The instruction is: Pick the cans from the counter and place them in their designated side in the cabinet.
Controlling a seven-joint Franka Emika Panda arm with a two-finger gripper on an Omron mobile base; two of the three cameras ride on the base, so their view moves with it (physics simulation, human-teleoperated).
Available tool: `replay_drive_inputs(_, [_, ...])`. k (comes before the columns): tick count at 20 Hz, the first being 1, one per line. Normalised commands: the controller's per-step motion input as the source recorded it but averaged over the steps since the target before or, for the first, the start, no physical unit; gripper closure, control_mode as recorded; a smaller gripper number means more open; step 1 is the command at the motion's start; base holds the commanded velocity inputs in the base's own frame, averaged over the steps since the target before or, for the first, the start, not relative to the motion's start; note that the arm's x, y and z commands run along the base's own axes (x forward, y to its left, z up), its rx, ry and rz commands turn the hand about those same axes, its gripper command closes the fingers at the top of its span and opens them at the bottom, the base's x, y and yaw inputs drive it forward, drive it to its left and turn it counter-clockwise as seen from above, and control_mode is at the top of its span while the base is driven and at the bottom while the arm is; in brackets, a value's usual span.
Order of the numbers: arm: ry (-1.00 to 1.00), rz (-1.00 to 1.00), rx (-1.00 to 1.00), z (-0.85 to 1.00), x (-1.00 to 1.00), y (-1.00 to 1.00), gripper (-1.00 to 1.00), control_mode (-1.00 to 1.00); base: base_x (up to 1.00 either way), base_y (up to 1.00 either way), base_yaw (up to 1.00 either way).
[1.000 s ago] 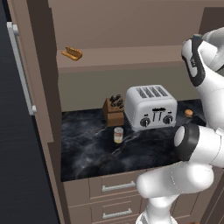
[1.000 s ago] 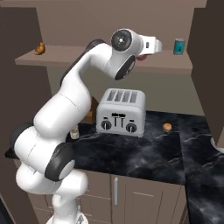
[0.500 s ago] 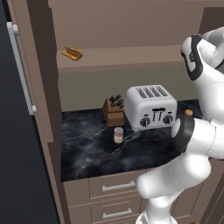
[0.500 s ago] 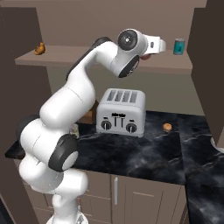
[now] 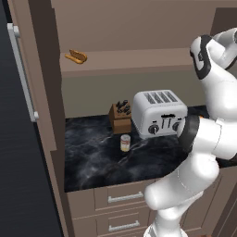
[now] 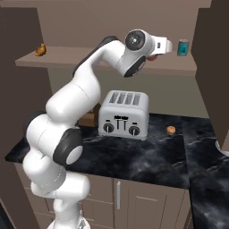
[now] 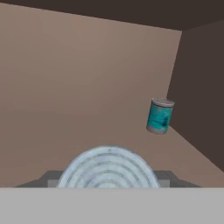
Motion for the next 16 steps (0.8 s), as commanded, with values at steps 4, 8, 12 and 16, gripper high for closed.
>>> replay_drive_inputs(4, [0.03, 0.0, 0.0, -0.04, 0.23, -0.09, 1.0, -1.0, 0.0, 0.0, 0.0])
replay_drive_inputs(8, [0.04, 0.0, 0.0, -0.04, 0.23, -0.08, 1.0, -1.0, 0.0, 0.0, 0.0])
replay_drive_inputs(12, [0.05, 0.0, 0.0, -0.05, 0.24, -0.07, 1.0, -1.0, 0.0, 0.0, 0.0])
replay_drive_inputs(16, [0.04, 0.0, 0.0, -0.07, 0.22, -0.1, 1.0, -1.0, 0.0, 0.0, 0.0])
